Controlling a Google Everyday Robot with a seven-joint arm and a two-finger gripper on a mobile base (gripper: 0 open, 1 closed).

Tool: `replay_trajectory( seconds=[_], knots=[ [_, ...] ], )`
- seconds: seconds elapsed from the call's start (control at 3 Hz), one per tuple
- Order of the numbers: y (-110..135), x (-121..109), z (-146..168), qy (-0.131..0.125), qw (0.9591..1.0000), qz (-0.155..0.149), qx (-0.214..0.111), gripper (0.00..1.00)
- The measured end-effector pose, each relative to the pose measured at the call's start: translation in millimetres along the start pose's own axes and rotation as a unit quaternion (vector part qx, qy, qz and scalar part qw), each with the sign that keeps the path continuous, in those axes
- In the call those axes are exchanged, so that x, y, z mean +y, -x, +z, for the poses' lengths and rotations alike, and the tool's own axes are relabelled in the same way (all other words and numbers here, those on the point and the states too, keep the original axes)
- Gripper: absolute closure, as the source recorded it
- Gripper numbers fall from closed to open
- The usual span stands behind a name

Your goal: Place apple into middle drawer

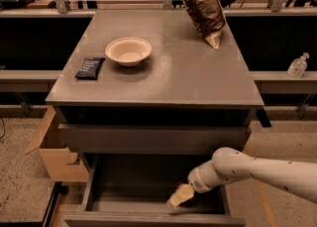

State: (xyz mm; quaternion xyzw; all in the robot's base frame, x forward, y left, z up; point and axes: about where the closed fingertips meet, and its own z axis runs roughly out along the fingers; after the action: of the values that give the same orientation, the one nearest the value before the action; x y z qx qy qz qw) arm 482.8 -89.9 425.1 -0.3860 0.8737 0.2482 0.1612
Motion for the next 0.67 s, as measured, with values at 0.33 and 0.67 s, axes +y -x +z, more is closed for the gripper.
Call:
replay_trajectory(
  seconds=[0.33, 0.67],
  knots=[
    [2, 2, -21, 0.014, 0.9990, -0.003, -0.041, 0.00],
    [-2, 2, -50, -0.003, 0.9974, -0.002, -0.072, 0.00]
  ],
)
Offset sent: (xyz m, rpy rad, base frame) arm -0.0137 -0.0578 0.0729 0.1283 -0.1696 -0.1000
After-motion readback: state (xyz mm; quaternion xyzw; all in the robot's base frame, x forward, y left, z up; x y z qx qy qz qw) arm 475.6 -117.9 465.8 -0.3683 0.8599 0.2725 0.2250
